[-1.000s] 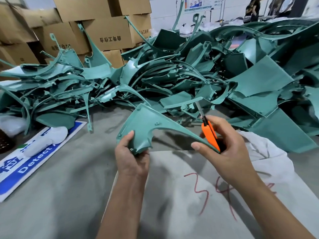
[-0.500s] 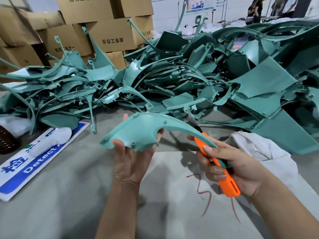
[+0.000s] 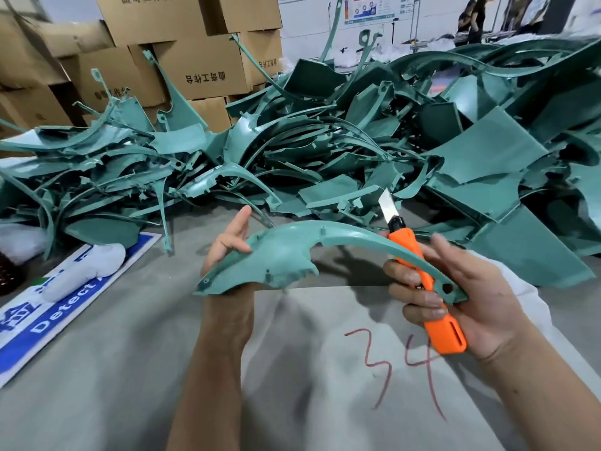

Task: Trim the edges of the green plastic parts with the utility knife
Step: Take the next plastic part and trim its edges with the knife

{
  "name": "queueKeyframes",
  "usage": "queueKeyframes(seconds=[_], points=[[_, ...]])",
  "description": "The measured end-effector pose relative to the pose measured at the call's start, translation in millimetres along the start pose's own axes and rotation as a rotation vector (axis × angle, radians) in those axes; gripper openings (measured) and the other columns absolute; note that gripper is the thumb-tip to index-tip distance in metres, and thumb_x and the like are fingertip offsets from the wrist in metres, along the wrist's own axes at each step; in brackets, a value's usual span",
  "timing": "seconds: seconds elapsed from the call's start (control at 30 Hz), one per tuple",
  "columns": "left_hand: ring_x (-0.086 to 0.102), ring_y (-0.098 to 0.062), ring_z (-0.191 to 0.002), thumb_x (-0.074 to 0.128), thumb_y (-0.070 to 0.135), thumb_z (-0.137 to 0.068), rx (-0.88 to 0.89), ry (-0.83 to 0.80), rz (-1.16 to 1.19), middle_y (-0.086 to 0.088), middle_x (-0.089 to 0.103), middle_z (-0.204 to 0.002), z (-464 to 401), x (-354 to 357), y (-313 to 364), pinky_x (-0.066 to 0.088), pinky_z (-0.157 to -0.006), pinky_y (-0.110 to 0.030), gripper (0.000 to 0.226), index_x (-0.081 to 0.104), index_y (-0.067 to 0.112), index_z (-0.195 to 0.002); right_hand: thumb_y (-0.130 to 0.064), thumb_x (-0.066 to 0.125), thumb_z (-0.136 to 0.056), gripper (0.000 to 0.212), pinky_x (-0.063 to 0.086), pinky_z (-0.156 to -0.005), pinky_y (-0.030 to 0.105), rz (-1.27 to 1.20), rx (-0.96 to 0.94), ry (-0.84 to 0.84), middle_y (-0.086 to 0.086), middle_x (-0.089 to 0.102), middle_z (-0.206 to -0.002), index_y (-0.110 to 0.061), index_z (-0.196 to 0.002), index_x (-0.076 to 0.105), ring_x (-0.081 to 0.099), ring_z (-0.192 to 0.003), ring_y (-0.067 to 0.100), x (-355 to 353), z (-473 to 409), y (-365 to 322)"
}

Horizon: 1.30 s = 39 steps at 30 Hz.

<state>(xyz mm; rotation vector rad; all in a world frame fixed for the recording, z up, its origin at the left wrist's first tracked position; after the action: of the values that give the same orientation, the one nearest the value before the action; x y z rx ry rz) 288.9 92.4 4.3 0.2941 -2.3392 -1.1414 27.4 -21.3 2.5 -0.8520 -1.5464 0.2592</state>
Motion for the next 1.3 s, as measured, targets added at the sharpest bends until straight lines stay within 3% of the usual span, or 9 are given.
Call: queueKeyframes(seconds=[0.1, 0.17, 0.3, 0.43, 0.57, 0.73, 0.87, 1.13, 1.3], points=[[0.069, -0.021, -0.116, 0.090, 0.026, -0.064, -0.046, 0.280, -0.040, -0.002, 0.075, -0.121, 5, -5, -6, 0.061, -0.086, -0.039, 0.038, 0.072, 0.021, -0.097, -0.069, 0.032, -0.104, 0.074, 0.036, -0.045, 0.021, 0.056, -0.105, 0.185, 0.005, 0.045, -0.081, -0.007, -0.136, 0.056, 0.035, -0.054, 0.011, -3, 1, -6], [0.071, -0.021, -0.111, 0.084, 0.021, -0.076, -0.101, 0.396, 0.094, 0.000, 0.076, -0.118, 6, -7, -9, 0.060, -0.085, -0.038, 0.040, 0.071, 0.019, -0.114, -0.053, 0.031, -0.109, 0.065, 0.036, -0.045, 0.021, 0.117, -0.253, 0.381, 0.004, 0.047, -0.077, -0.004, -0.148, 0.051, 0.038, -0.053, 0.011, -7, -3, -8], [0.071, -0.025, -0.114, 0.074, 0.012, -0.089, -0.136, 0.389, 0.128, -0.005, 0.074, -0.123, 7, 0, -9, 0.060, -0.089, -0.043, 0.029, 0.073, 0.019, -0.117, -0.011, 0.045, -0.110, 0.028, 0.051, -0.053, 0.026, 0.548, -0.665, 0.722, 0.002, 0.056, -0.077, -0.010, -0.137, 0.055, 0.054, -0.058, 0.016, -6, -5, -6], [0.070, -0.022, -0.114, 0.081, 0.016, -0.076, -0.239, 0.331, 0.297, -0.004, 0.073, -0.125, 11, 20, -18, 0.060, -0.085, -0.037, 0.051, 0.067, 0.017, -0.125, -0.025, 0.067, -0.102, 0.035, 0.055, -0.045, 0.037, 1.125, -0.876, 0.731, -0.005, 0.061, -0.082, -0.042, -0.129, 0.052, 0.064, -0.050, 0.025, 16, -3, 11], [0.065, -0.027, -0.125, 0.071, 0.004, -0.081, -0.296, 0.237, 0.428, -0.010, 0.067, -0.135, 10, 23, -23, 0.057, -0.097, -0.045, 0.059, 0.057, 0.011, -0.138, -0.033, 0.058, -0.105, 0.032, 0.046, -0.063, 0.020, 1.589, -0.895, 0.714, -0.019, 0.059, -0.080, -0.038, -0.136, 0.051, 0.061, -0.065, 0.006, 23, -9, 30], [0.052, -0.034, -0.137, 0.066, -0.003, -0.083, -0.402, 0.102, 0.521, -0.018, 0.056, -0.147, 14, 27, -25, 0.032, -0.120, -0.054, 0.069, 0.044, 0.000, -0.148, -0.020, 0.046, -0.110, 0.018, 0.035, -0.065, 0.012, 1.807, -0.831, 0.675, -0.019, 0.043, -0.075, -0.036, -0.102, 0.041, 0.047, -0.070, 0.001, 26, -19, 38], [0.045, -0.039, -0.142, 0.088, 0.006, -0.071, -0.412, -0.014, 0.514, -0.023, 0.048, -0.153, 17, 32, -20, 0.033, -0.119, -0.053, 0.094, 0.040, -0.003, -0.151, -0.027, 0.043, -0.110, 0.014, 0.034, -0.058, 0.015, 1.861, -0.744, 0.691, -0.018, 0.041, -0.068, -0.037, -0.103, 0.036, 0.049, -0.064, 0.005, 22, -19, 38], [0.047, -0.038, -0.141, 0.081, 0.005, -0.080, -0.442, -0.073, 0.563, -0.021, 0.048, -0.153, 22, 41, -20, 0.049, -0.106, -0.048, 0.083, 0.041, 0.003, -0.152, -0.026, 0.042, -0.110, 0.005, 0.032, -0.053, 0.016, 1.816, -0.725, 0.679, -0.017, 0.041, -0.063, -0.025, -0.109, 0.047, 0.047, -0.056, 0.006, 19, -18, 38], [0.056, -0.033, -0.134, 0.085, 0.003, -0.073, -0.432, -0.031, 0.610, -0.018, 0.057, -0.146, 20, 42, -23, 0.054, -0.099, -0.046, 0.068, 0.062, 0.009, -0.138, -0.028, 0.041, -0.108, 0.003, 0.029, -0.052, 0.028, 1.874, -0.717, 0.795, -0.017, 0.043, -0.066, -0.027, -0.109, 0.043, 0.049, -0.062, 0.013, 17, -17, 37]])
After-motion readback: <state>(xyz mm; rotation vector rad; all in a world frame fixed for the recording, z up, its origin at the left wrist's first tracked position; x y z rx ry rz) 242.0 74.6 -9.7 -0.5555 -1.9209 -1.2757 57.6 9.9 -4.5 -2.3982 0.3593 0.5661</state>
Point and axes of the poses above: each hand's wrist, its own z-axis away from the middle knuckle, its own x-axis out of the palm, y = z × x, the point moved 2 cm from there along -z, towards the middle knuckle
